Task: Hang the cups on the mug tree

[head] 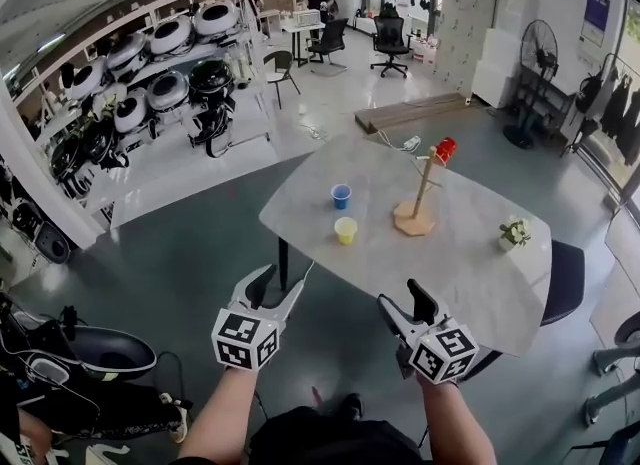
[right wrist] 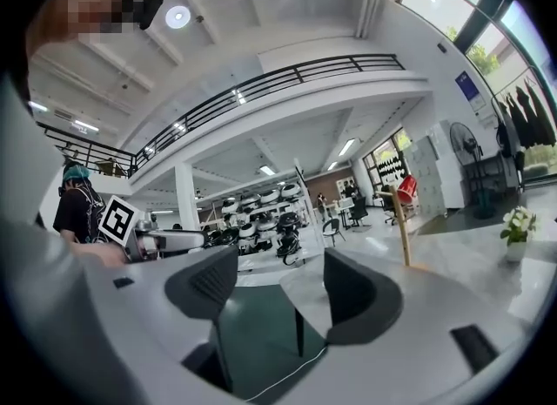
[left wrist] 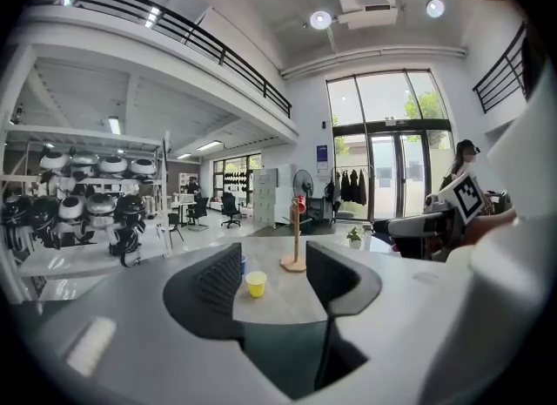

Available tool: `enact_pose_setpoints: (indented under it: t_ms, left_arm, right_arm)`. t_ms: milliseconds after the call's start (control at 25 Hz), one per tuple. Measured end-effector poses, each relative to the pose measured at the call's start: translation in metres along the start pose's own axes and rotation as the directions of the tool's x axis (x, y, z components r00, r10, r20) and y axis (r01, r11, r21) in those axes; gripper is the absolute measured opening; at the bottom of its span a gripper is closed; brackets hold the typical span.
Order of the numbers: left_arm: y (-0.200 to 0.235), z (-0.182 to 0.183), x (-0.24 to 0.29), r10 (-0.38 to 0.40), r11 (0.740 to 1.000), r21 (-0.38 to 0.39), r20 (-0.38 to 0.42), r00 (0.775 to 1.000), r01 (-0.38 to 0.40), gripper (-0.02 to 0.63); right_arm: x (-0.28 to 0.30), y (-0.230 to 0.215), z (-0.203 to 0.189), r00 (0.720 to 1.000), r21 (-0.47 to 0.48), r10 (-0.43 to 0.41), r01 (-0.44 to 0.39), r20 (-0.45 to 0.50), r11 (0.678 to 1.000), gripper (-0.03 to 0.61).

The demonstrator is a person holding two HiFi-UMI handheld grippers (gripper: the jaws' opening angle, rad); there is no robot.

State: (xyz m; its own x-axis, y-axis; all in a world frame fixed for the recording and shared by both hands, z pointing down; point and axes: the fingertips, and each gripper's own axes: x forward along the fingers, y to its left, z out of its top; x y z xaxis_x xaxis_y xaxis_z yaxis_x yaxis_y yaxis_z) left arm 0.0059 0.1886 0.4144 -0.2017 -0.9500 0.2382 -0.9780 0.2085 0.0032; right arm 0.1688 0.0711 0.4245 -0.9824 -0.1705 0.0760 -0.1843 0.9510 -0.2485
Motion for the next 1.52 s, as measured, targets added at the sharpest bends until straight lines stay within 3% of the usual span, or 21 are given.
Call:
enact_pose_setpoints:
  t_ms: [280, 400, 480, 640, 920, 1080, 1240, 1520]
  left_arm:
    - [0.011, 0.001, 0.044, 0.022, 1.0, 0.019, -0.025, 0.999, -0.021, 0.236]
    - [0.026, -0.003, 0.066, 0.05, 0.997, 0.053, -0.017, 0.999, -0.049, 0.187]
    - [0.04, -0.001, 0.083, 0.047, 0.999, 0.023, 0.005, 0.999, -0.047, 0.189]
    - [0.075, 0.008, 0.125, 0.001, 0.999, -0.044, 0.045, 0.999, 0.001, 0.247]
    - [0.138, 0.038, 0.195, -0.089, 0.996, -0.02, 0.081, 0.993, 0.091, 0.265]
    - [0.163, 0.046, 0.225, -0.109, 0.994, -0.001, 0.073, 0.991, 0.109, 0.265]
    - [0.178, 0.049, 0.244, -0.113, 0.993, -0.033, 0.077, 0.991, 0.116, 0.262]
    - [0.185, 0.036, 0.264, -0.113, 0.984, -0.13, 0.045, 0.993, 0.118, 0.261]
  right_arm:
    - [0.02, -0.03, 0.011, 1.0, -0.017, 0.007, -0.008, -0.009, 1.0, 0.298]
    - [0.037, -0.039, 0.01, 1.0, -0.031, 0.008, -0.008, -0.026, 0.999, 0.298]
    - [0.054, -0.047, 0.011, 0.999, -0.043, 0.001, -0.003, -0.041, 0.999, 0.298]
    - [0.099, -0.07, 0.017, 0.998, -0.068, -0.026, 0.021, -0.064, 0.997, 0.298]
    - [0.198, -0.095, 0.043, 0.995, -0.084, -0.076, 0.07, -0.058, 0.994, 0.299]
    - [0.223, -0.112, 0.056, 0.993, -0.093, -0.114, 0.111, -0.022, 0.989, 0.299]
    - [0.239, -0.123, 0.056, 0.993, -0.091, -0.117, 0.113, -0.032, 0.989, 0.299]
    - [0.258, -0.117, 0.031, 0.996, -0.052, -0.046, 0.042, -0.082, 0.998, 0.299]
